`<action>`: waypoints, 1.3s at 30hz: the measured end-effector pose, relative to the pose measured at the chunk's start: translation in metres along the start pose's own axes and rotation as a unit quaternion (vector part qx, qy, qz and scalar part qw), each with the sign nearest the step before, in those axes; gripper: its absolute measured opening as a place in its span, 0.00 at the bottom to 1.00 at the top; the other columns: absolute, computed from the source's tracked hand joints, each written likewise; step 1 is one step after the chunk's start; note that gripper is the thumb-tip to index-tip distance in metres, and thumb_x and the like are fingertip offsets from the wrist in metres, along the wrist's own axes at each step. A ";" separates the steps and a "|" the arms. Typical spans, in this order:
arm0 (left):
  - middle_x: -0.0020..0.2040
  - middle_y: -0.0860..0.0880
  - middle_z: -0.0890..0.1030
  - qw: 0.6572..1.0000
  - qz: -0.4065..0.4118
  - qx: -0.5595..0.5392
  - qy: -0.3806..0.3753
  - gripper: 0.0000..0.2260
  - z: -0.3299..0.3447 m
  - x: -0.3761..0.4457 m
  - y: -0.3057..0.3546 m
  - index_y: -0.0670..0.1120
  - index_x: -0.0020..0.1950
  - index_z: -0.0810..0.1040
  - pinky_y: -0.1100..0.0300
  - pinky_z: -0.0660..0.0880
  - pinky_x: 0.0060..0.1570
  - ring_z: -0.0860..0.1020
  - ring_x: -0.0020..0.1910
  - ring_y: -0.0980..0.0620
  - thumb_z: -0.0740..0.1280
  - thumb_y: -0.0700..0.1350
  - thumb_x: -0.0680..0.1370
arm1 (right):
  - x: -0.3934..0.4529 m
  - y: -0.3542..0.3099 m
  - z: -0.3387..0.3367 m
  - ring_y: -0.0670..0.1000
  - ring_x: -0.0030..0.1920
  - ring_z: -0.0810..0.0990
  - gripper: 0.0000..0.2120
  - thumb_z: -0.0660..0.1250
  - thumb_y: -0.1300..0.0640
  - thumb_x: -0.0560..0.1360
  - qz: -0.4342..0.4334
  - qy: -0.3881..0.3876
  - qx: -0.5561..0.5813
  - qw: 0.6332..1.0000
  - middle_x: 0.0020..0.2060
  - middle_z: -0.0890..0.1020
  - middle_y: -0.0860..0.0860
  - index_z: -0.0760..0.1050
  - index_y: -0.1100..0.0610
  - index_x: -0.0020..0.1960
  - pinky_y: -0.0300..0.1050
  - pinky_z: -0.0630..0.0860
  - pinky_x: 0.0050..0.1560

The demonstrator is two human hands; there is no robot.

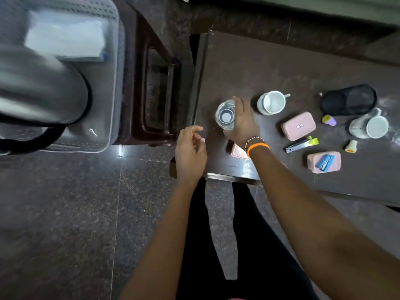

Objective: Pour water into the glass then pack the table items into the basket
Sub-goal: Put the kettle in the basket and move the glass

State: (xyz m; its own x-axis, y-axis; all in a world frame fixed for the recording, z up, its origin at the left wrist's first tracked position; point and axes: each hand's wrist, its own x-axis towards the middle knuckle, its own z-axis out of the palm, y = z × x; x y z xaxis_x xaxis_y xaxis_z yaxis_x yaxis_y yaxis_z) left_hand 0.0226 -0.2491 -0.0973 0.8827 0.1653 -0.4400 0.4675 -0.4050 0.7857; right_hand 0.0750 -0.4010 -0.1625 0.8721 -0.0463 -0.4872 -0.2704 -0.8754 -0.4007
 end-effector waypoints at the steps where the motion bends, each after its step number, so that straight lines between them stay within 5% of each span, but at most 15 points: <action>1: 0.43 0.52 0.72 1.000 -0.001 0.004 -0.001 0.13 0.006 -0.003 0.001 0.46 0.55 0.76 0.56 0.75 0.48 0.73 0.41 0.54 0.63 0.33 0.74 | 0.001 0.004 -0.002 0.59 0.67 0.66 0.41 0.72 0.60 0.63 -0.002 0.009 0.007 1.000 0.67 0.66 0.59 0.57 0.62 0.72 0.49 0.65 0.70; 7: 0.45 0.47 0.75 1.000 -0.002 0.002 0.023 0.13 0.026 -0.012 0.021 0.46 0.55 0.75 0.62 0.73 0.47 0.74 0.42 0.54 0.63 0.33 0.75 | -0.009 0.012 -0.030 0.58 0.63 0.70 0.39 0.72 0.60 0.62 -0.025 0.047 0.068 0.996 0.64 0.70 0.57 0.61 0.59 0.70 0.50 0.72 0.63; 12: 0.40 0.54 0.73 0.999 0.003 -0.032 0.022 0.12 0.063 -0.018 0.061 0.46 0.54 0.75 0.70 0.70 0.42 0.72 0.38 0.58 0.63 0.33 0.74 | -0.025 0.031 -0.083 0.58 0.63 0.71 0.40 0.73 0.60 0.60 -0.041 0.113 0.106 0.987 0.64 0.71 0.58 0.62 0.62 0.69 0.46 0.68 0.64; 18: 0.42 0.50 0.75 0.999 0.028 -0.029 -0.016 0.12 0.112 -0.014 0.096 0.47 0.54 0.76 0.69 0.70 0.43 0.73 0.38 0.58 0.63 0.33 0.74 | -0.024 0.076 -0.138 0.57 0.63 0.70 0.41 0.74 0.58 0.59 -0.008 0.170 0.115 0.979 0.63 0.72 0.58 0.63 0.62 0.69 0.42 0.65 0.65; 32: 0.49 0.42 0.77 0.997 0.013 0.065 -0.047 0.12 0.199 0.008 0.105 0.41 0.57 0.76 0.53 0.73 0.51 0.75 0.46 0.46 0.61 0.32 0.75 | 0.034 0.181 -0.156 0.60 0.64 0.69 0.41 0.73 0.62 0.60 0.073 0.113 0.077 0.988 0.65 0.68 0.59 0.60 0.63 0.70 0.48 0.67 0.66; 39: 0.52 0.41 0.77 0.997 -0.003 0.062 -0.042 0.11 0.226 0.007 0.102 0.41 0.56 0.75 0.60 0.70 0.51 0.76 0.51 0.45 0.59 0.33 0.77 | 0.042 0.194 -0.141 0.61 0.63 0.70 0.40 0.72 0.62 0.61 0.061 0.080 0.066 0.993 0.64 0.68 0.60 0.60 0.63 0.70 0.51 0.69 0.64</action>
State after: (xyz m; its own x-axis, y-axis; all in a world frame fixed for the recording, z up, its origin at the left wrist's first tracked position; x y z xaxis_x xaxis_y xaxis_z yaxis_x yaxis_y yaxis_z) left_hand 0.0654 -0.4919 -0.1187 0.8707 0.0941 -0.4827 0.4578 -0.5136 0.7257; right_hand 0.1172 -0.6410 -0.1513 0.8801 -0.2329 -0.4136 -0.4201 -0.7880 -0.4501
